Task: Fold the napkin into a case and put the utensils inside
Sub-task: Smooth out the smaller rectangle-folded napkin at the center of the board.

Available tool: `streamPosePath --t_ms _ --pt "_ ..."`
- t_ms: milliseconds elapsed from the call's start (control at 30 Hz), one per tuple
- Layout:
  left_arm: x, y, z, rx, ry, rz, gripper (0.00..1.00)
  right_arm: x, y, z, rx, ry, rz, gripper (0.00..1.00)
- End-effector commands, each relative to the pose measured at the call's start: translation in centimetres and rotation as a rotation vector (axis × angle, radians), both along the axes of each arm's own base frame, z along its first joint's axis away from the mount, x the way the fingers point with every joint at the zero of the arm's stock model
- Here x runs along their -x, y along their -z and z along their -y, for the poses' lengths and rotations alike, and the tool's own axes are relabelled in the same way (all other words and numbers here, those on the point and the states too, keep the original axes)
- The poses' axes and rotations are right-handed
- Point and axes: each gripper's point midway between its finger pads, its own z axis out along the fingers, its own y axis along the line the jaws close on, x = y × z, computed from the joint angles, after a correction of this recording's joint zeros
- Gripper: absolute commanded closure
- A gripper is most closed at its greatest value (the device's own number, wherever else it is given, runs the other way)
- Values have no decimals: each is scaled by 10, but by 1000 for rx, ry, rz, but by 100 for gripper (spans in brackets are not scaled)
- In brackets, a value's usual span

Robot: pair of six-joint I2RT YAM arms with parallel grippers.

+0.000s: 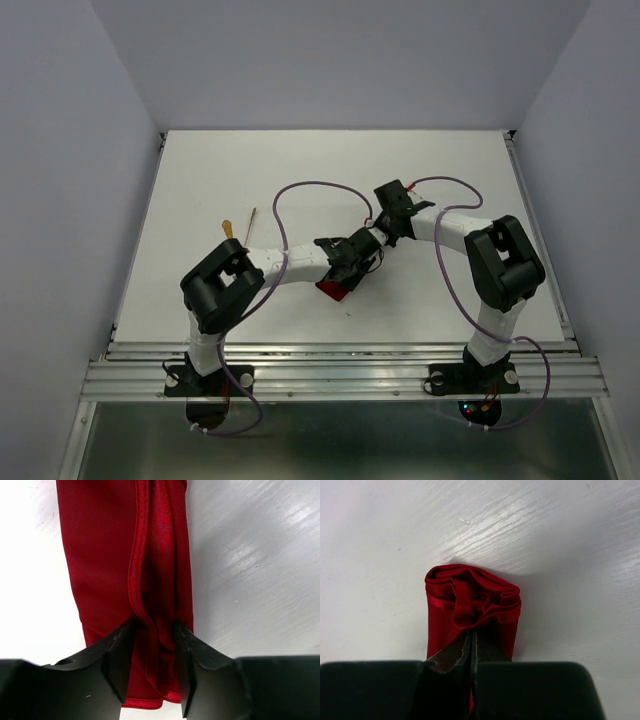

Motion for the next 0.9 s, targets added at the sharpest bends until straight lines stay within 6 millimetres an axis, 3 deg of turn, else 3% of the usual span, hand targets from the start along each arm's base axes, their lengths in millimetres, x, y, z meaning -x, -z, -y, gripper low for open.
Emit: streamPosePath --t_ms 0,167,300,467,500,600,733,767,867 --pt "-10 -9 11 25 5 37 58 26 26 27 110 -7 -108 99" --pt "-9 -14 13 42 1 36 55 24 24 26 112 -19 -101 99" --pt "-11 -32 13 84 -11 67 55 22 21 25 114 -38 -93 99" --pt "-11 -36 15 89 -6 68 72 19 11 24 114 -60 -69 98" --pt "-11 -33 15 85 -2 62 82 18 9 23 110 -67 -63 96" --pt "-9 -30 16 87 0 49 100 17 0 22 107 -86 -43 84" --pt "-5 -27 17 101 7 32 100 18 -20 22 99 -105 -3 57" --pt "-5 -29 18 109 8 34 100 20 -24 24 102 -107 -2 46" --pt "-2 -31 21 129 18 24 100 24 -45 28 99 -106 37 35"
